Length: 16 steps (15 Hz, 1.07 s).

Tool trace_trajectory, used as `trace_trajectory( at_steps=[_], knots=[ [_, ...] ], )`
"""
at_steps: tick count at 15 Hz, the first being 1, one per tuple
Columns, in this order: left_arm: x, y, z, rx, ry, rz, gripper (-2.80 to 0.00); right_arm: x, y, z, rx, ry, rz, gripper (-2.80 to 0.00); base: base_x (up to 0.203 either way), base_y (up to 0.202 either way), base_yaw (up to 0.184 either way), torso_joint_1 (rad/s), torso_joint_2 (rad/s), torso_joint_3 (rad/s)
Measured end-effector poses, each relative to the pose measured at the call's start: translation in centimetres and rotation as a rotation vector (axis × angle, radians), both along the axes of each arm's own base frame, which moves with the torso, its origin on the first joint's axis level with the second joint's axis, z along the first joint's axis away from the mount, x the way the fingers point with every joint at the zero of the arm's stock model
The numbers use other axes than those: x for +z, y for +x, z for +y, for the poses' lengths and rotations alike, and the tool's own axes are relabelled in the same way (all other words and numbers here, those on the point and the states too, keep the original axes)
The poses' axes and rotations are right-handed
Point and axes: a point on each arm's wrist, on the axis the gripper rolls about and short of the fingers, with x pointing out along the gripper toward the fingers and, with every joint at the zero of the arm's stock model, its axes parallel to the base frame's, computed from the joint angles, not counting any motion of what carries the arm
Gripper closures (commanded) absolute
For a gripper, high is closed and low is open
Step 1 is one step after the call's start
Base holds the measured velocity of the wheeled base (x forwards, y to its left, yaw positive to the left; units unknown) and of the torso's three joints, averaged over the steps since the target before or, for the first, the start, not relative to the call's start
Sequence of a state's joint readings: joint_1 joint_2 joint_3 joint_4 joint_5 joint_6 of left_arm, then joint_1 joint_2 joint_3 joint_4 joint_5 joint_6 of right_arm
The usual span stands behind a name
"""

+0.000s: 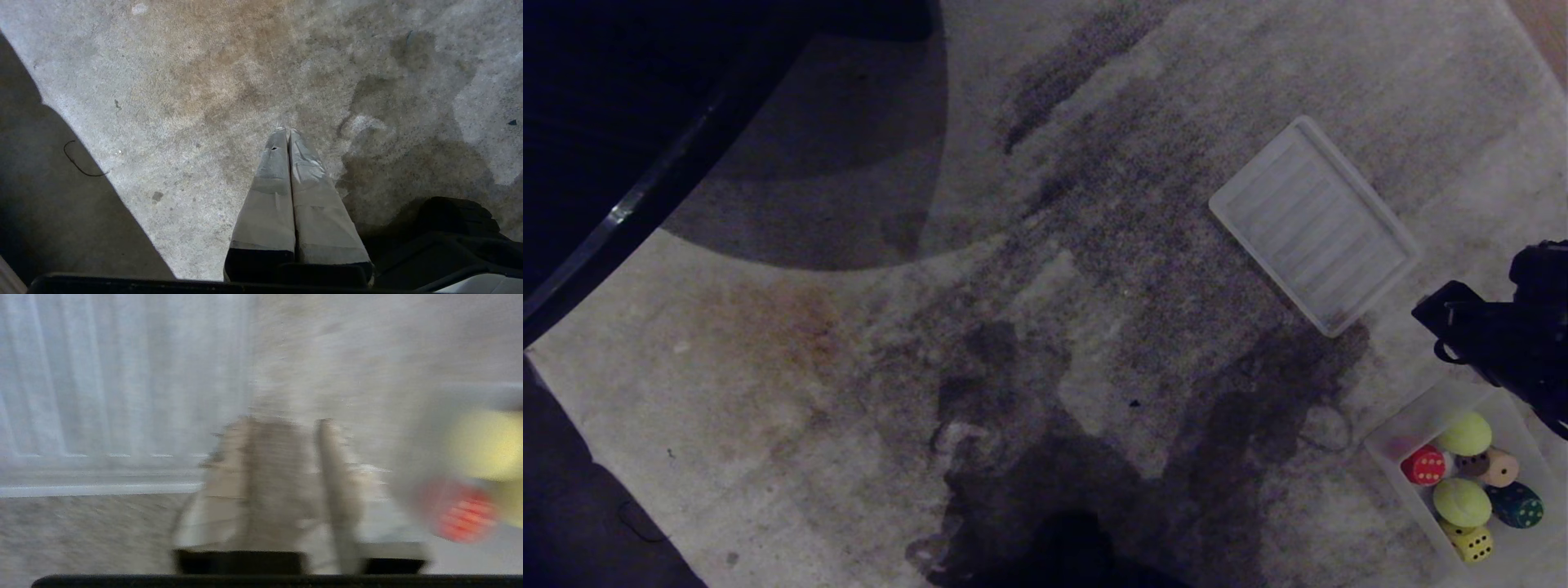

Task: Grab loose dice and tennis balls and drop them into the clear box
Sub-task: Close the lid

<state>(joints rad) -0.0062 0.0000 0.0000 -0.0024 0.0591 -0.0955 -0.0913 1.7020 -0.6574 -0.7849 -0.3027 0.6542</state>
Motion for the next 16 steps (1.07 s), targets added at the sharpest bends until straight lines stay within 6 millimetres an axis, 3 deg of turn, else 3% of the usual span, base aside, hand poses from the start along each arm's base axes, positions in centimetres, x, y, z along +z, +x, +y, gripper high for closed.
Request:
trace_trajectory(
  at_steps=[6,16],
  knots=[
    [0.0,0.0,0.0,0.0,0.0,0.0,0.0,-2.4,4.0,-0.4,0.068,0.102,-0.146,-2.8,0.0,0.0,0.0,0.0,0.0,0.0],
    [0.0,0.0,0.0,0.0,0.0,0.0,0.0,-5.3,5.7,-1.4,0.114,0.296,-0.134,-2.8,0.0,0.0,0.0,0.0,0.0,0.0]
  ],
)
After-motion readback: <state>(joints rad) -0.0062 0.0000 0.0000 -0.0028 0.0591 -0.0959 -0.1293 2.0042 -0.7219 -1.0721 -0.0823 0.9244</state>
